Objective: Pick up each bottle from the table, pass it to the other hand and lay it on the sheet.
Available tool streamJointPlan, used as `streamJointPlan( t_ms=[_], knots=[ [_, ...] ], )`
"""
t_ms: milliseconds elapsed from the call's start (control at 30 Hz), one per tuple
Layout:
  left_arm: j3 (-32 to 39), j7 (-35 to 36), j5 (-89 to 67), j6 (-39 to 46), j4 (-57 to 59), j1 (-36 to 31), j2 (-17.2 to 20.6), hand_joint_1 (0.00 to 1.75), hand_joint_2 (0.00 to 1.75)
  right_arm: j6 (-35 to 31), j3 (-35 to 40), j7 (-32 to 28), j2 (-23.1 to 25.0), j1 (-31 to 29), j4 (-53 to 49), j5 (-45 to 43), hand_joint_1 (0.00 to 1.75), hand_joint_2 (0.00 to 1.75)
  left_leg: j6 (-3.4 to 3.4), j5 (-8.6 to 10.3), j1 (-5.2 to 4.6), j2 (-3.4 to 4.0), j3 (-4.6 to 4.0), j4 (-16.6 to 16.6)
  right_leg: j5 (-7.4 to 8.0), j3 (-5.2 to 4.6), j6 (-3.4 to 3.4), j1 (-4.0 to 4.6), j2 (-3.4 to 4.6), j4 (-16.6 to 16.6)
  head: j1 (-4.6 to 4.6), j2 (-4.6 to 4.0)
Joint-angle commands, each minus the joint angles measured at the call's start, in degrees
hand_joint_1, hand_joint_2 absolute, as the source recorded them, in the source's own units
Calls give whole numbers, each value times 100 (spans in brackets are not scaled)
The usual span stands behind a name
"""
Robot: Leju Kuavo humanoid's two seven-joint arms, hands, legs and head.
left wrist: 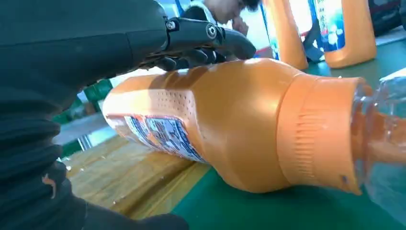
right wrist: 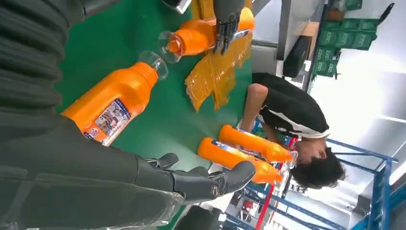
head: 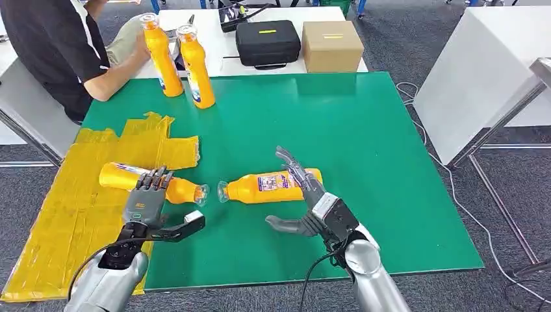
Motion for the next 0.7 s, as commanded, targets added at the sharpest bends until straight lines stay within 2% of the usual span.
streamJointPlan(
  t_ms=[33,133,333,500,700],
  knots=[
    [8,-477,573,-702,-3086,858,-203,0,175,-214,-310,-84,-22,-45,603,-28,0,175,-12,-5,7,5,1,1,0,6,-2,6,2,-8,0,0],
    [-456,-470,543,-746,-3824,1156,-60,0,175,-254,-419,-120,111,99,489,55,0,175,-14,-14,10,5,-4,10,-7,3,-1,9,2,-5,-2,0],
    [-1113,-383,285,-269,-4077,1398,38,0,175,-225,-592,-15,200,252,176,192,0,175,-15,-12,1,3,-9,-1,-8,-5,-4,1,0,-6,0,0],
    [-1415,-318,298,-136,-4220,1422,79,0,175,-205,-634,-6,139,260,134,208,0,175,-15,-8,1,2,-15,0,-4,-14,-3,1,-2,-5,0,0],
    [-1415,-318,298,-136,-4220,1422,79,0,175,-205,-634,-6,139,260,134,208,0,175,-7,-4,0,4,-20,-2,-2,-22,-1,0,1,-4,-2,0]
  ],
)
